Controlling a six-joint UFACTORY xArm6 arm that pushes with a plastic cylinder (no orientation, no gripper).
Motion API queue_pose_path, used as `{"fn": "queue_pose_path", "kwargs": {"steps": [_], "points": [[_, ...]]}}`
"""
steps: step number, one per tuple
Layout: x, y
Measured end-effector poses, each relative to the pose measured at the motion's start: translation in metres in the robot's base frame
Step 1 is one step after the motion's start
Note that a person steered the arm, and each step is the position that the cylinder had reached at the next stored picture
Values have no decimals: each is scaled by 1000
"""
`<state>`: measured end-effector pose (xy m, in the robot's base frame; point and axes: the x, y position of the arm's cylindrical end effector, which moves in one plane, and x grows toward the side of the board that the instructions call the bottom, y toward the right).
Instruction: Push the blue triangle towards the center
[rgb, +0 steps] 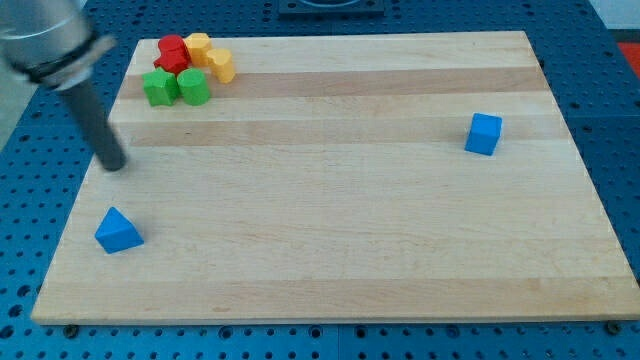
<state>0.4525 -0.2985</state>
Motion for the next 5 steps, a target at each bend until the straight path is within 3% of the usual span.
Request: {"fn": "queue_pose_path", "kwargs": {"steps": [2,4,5], "points": [[97,12],[99,24],[99,64]]}}
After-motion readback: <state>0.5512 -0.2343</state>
